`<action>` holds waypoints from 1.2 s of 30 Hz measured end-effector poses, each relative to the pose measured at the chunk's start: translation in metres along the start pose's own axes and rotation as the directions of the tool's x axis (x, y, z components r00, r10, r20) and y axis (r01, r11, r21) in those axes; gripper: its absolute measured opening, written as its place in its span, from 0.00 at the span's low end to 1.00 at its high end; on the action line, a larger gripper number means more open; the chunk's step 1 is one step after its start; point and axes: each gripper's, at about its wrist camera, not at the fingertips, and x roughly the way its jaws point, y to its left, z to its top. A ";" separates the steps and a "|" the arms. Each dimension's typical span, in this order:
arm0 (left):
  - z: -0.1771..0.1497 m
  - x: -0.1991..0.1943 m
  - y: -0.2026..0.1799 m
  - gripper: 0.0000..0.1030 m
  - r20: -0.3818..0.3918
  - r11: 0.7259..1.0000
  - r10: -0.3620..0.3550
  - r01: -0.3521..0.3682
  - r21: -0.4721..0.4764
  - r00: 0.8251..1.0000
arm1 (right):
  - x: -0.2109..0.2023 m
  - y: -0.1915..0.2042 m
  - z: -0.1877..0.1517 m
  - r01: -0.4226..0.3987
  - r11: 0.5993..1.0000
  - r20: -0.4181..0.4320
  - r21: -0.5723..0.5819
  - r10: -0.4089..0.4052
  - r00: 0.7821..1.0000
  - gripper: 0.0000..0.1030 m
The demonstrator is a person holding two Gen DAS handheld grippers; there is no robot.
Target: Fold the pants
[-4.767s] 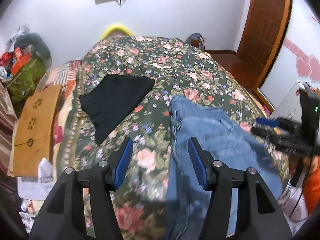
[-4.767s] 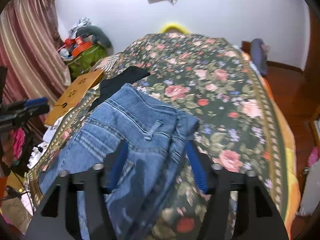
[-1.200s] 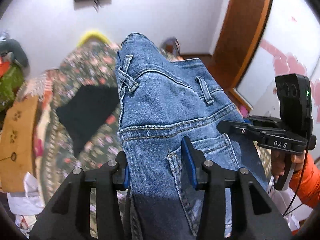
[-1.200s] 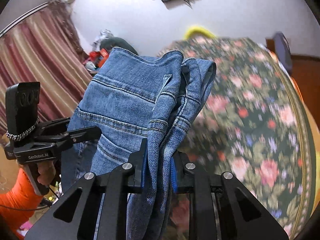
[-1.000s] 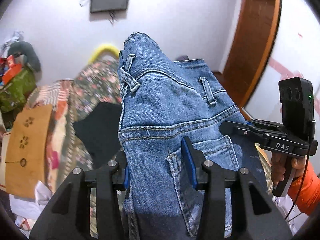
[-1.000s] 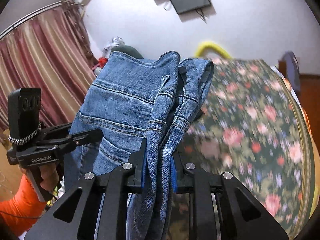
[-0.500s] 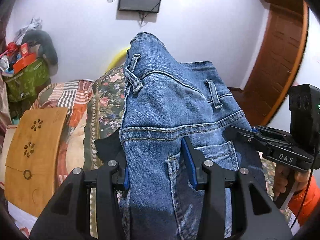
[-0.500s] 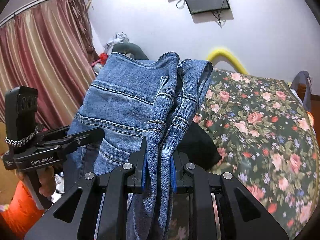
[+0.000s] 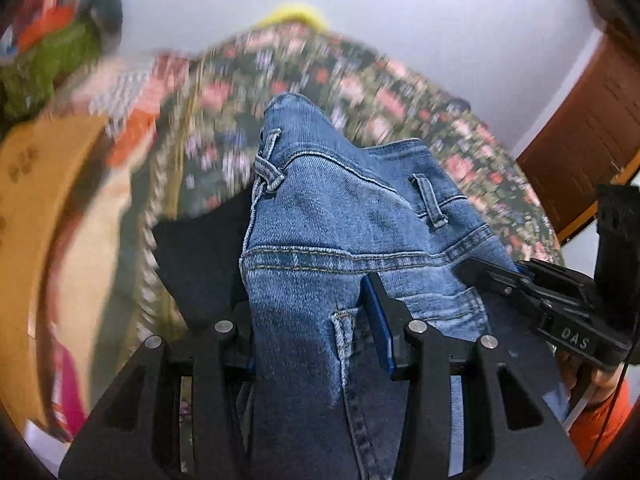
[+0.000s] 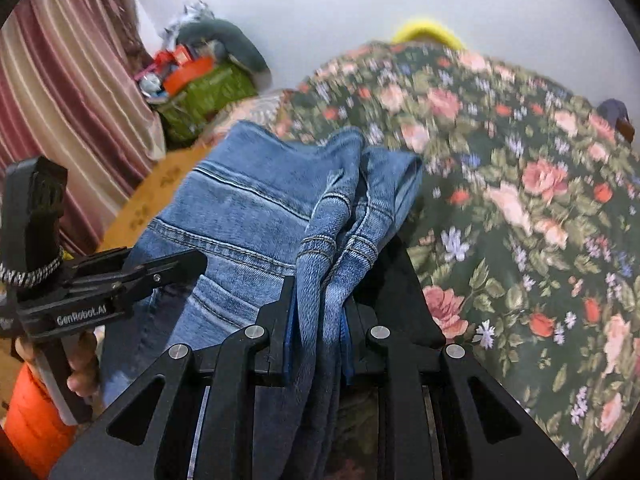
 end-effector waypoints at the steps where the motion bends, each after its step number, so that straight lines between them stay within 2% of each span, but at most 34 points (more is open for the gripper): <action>1: -0.003 0.008 0.004 0.44 -0.026 1.000 -0.008 0.007 -0.026 1.000 | 0.000 0.000 -0.004 0.004 1.000 0.003 0.001 -0.004 1.000 0.18; 2: -0.005 0.009 0.005 0.45 -0.029 0.999 -0.011 0.010 -0.038 1.000 | -0.003 -0.001 -0.007 -0.002 1.000 0.017 0.006 0.002 1.000 0.21; 4: -0.008 0.000 0.001 0.46 -0.012 0.999 0.003 -0.004 -0.040 1.000 | -0.013 0.001 -0.010 0.003 1.000 0.028 0.004 -0.003 1.000 0.22; 9: -0.011 -0.027 -0.008 0.46 -0.015 0.995 0.104 -0.104 0.003 0.994 | -0.045 0.007 -0.016 0.046 0.998 0.042 -0.038 -0.044 0.998 0.23; 12: -0.014 -0.065 -0.018 0.46 0.051 0.988 0.145 -0.147 0.041 0.988 | -0.081 0.014 -0.018 0.042 0.998 0.083 -0.044 -0.038 0.996 0.28; 14: -0.019 -0.102 -0.031 0.46 0.102 0.985 0.155 -0.162 0.063 0.983 | -0.111 0.022 -0.020 0.051 0.997 0.130 -0.050 -0.044 0.991 0.36; 19: -0.033 -0.190 -0.067 0.46 0.207 0.979 0.160 -0.182 0.095 0.965 | -0.194 0.052 -0.027 0.051 0.997 0.229 -0.063 -0.035 0.973 0.36; 23: -0.059 -0.266 -0.104 0.46 0.335 0.966 0.162 -0.218 0.136 0.928 | -0.264 0.082 -0.043 0.056 0.993 0.344 -0.100 -0.018 0.939 0.36; 27: -0.093 -0.339 -0.132 0.46 0.446 0.970 0.121 -0.202 0.139 0.887 | -0.329 0.116 -0.069 0.072 0.988 0.457 -0.135 -0.002 0.889 0.36; 30: -0.123 -0.389 -0.150 0.46 0.523 0.972 0.080 -0.182 0.146 0.849 | -0.370 0.142 -0.093 0.074 0.985 0.534 -0.158 0.022 0.845 0.36; 33: -0.158 -0.436 -0.166 0.46 0.600 0.972 0.050 -0.177 0.154 0.798 | -0.400 0.163 -0.115 0.060 0.984 0.593 -0.165 0.050 0.804 0.36; 36: -0.185 -0.466 -0.176 0.46 0.650 0.974 0.032 -0.170 0.151 0.759 | -0.419 0.181 -0.136 0.057 0.983 0.632 -0.176 0.068 0.772 0.36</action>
